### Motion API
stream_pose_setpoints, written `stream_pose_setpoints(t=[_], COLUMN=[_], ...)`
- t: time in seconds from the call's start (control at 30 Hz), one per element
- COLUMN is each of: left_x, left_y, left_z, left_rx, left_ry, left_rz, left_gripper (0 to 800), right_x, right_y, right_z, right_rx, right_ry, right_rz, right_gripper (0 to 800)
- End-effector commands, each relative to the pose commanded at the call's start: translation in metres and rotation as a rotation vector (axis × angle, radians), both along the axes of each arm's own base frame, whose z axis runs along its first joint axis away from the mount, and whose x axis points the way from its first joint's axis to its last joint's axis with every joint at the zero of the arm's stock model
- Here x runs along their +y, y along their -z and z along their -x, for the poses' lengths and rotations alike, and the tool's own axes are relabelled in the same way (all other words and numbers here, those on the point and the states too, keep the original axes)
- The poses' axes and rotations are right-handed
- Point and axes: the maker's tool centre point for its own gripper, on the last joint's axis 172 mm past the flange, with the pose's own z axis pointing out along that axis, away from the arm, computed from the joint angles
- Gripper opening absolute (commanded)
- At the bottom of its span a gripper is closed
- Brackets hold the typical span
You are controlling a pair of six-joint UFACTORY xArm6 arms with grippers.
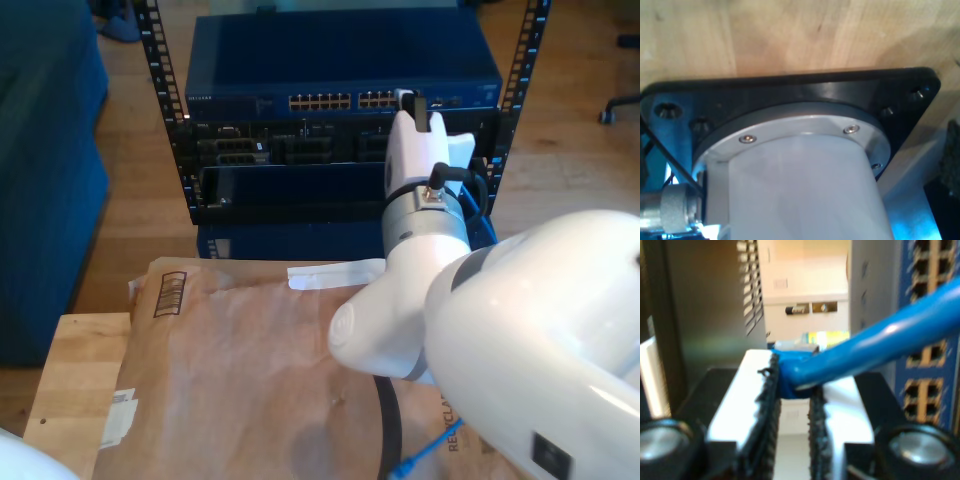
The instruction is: Grab the cable and plug it in
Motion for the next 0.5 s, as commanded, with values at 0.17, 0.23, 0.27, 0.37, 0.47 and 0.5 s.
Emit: stream_pose_setpoints(t=[0.17, 0.23, 0.27, 0.37, 0.47, 0.5], left_x=[0.0, 0.0, 0.0, 0.0, 0.0, 0.0], left_y=[0.0, 0.0, 0.0, 0.0, 0.0, 0.0], left_z=[0.0, 0.0, 0.0, 0.0, 0.0, 0.0], left_rx=[0.0, 0.0, 0.0, 0.0, 0.0, 0.0], left_ry=[0.0, 0.0, 0.0, 0.0, 0.0, 0.0], left_rz=[0.0, 0.0, 0.0, 0.0, 0.0, 0.0], left_gripper=[799, 799, 799, 799, 799, 799], right_x=[-0.008, -0.006, -0.008, -0.013, -0.015, -0.021], right_y=[0.019, 0.026, 0.03, 0.036, 0.042, 0.042], right_z=[-0.011, -0.016, -0.019, -0.03, -0.04, -0.044], right_rx=[-0.002, 0.001, 0.003, 0.001, -0.003, -0.004], right_ry=[0.023, 0.026, 0.032, 0.051, 0.06, 0.071], right_rz=[0.022, 0.026, 0.027, 0.027, 0.026, 0.026], right_gripper=[0, 0, 0, 0, 0, 0])
